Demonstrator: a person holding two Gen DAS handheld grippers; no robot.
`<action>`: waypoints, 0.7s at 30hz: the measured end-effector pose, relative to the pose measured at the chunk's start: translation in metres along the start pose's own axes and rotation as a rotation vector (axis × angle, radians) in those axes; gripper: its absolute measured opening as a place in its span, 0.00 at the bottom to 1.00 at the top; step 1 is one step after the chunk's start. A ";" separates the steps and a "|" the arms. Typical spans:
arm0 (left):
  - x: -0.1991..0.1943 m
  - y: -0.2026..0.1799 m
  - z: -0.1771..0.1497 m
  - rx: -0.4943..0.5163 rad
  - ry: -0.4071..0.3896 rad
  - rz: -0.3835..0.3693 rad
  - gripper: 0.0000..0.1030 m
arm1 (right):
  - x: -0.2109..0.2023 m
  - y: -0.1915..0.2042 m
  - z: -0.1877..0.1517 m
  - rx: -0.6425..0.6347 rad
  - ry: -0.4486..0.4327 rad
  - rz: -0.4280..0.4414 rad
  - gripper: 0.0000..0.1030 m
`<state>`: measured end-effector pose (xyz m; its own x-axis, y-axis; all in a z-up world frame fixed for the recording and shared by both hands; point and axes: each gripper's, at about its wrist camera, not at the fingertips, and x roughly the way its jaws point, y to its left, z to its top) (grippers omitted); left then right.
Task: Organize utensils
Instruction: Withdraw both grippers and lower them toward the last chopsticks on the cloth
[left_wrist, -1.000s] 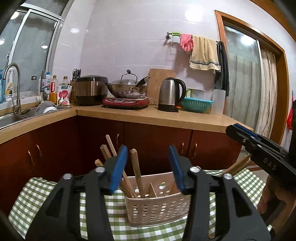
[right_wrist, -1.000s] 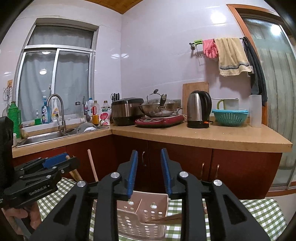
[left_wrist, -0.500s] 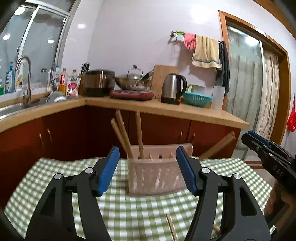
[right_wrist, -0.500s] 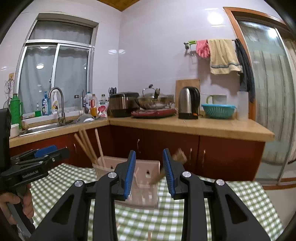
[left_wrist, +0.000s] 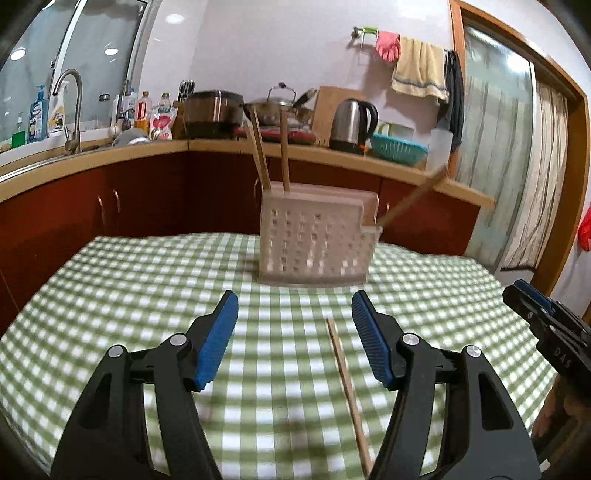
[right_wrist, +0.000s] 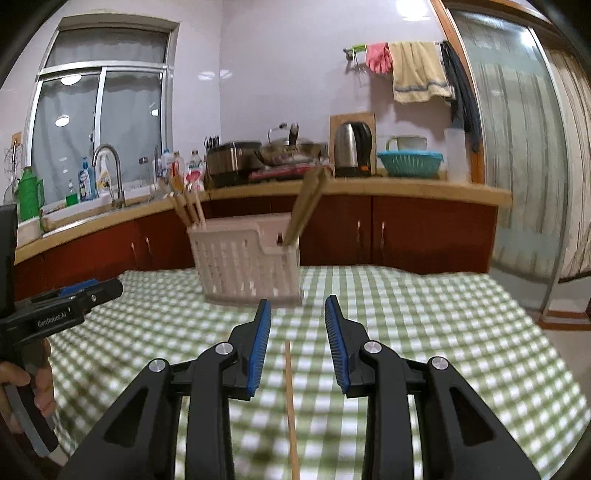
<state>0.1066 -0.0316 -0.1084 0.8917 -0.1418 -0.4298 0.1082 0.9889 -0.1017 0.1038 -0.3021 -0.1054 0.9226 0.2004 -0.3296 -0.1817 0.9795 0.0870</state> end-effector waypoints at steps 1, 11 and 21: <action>-0.001 -0.001 -0.005 0.001 0.010 -0.002 0.61 | -0.003 0.000 -0.006 -0.002 0.007 0.001 0.30; -0.013 -0.011 -0.055 0.005 0.066 0.006 0.61 | -0.020 -0.002 -0.063 -0.020 0.079 0.029 0.30; -0.016 -0.019 -0.076 0.015 0.110 0.002 0.61 | -0.021 -0.008 -0.091 0.001 0.151 0.050 0.30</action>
<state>0.0566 -0.0514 -0.1681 0.8382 -0.1433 -0.5262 0.1139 0.9896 -0.0881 0.0549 -0.3122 -0.1848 0.8506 0.2501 -0.4626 -0.2259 0.9681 0.1080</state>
